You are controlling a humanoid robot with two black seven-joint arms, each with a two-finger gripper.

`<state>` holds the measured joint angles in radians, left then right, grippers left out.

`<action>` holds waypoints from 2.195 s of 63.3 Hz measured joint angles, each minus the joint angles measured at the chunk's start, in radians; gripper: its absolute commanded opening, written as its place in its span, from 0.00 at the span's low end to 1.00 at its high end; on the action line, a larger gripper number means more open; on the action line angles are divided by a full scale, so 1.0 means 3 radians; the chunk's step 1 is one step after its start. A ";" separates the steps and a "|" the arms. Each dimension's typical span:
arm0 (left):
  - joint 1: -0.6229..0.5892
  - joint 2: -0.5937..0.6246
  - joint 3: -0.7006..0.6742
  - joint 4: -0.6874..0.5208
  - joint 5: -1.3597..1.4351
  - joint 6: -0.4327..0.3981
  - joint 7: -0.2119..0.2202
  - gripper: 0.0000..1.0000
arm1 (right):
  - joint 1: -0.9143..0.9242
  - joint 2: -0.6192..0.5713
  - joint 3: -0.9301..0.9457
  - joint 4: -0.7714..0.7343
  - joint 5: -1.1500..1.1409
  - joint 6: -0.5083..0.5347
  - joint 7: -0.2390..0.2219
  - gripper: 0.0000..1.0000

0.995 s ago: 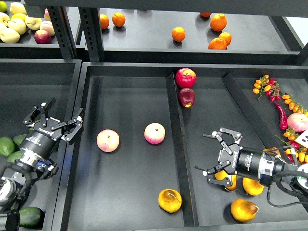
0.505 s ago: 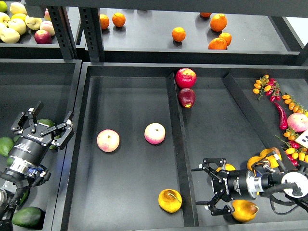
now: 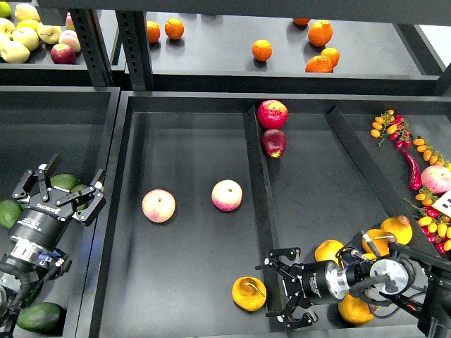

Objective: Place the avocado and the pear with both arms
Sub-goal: 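Move the right gripper down to the yellow pear in the middle bin, then close the right gripper around the yellow pear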

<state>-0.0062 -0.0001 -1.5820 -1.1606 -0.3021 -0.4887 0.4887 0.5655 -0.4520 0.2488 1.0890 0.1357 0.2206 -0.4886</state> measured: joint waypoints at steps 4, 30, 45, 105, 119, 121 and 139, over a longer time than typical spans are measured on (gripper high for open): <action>0.0002 0.0000 0.0011 -0.0002 0.0000 0.0000 0.0000 0.99 | 0.0019 0.0081 0.0003 -0.0108 0.0000 0.0000 0.0000 1.00; -0.0001 0.0000 0.0073 0.0008 0.0000 0.0000 0.0000 0.99 | 0.0041 0.0441 0.0014 -0.0519 0.0013 0.0000 0.0000 1.00; -0.0008 0.0000 0.0107 0.0017 0.0000 0.0000 0.0000 0.99 | 0.0033 0.0526 -0.0003 -0.0642 0.0009 0.0001 0.0000 0.98; -0.0006 0.0000 0.0155 0.0020 0.0000 0.0000 0.0000 0.99 | -0.0028 0.0711 0.0056 -0.0931 0.0010 -0.0008 0.0000 0.54; -0.0006 0.0000 0.0155 0.0020 -0.0001 0.0000 0.0000 0.99 | -0.0067 0.0714 0.0107 -0.0937 0.0016 0.0007 0.0000 0.33; -0.0005 0.0000 0.0155 0.0019 0.0000 0.0000 0.0000 0.99 | -0.0086 0.0714 0.0133 -0.0937 0.0017 0.0014 0.0000 0.32; -0.0002 0.0000 0.0155 0.0015 0.0000 0.0000 0.0000 0.99 | -0.0229 0.0712 0.0312 -0.0918 0.0024 0.0054 0.0000 0.19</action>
<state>-0.0067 0.0000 -1.5354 -1.1561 -0.3022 -0.4887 0.4887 0.4968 -0.2383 0.3423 0.8137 0.1429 0.2369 -0.4886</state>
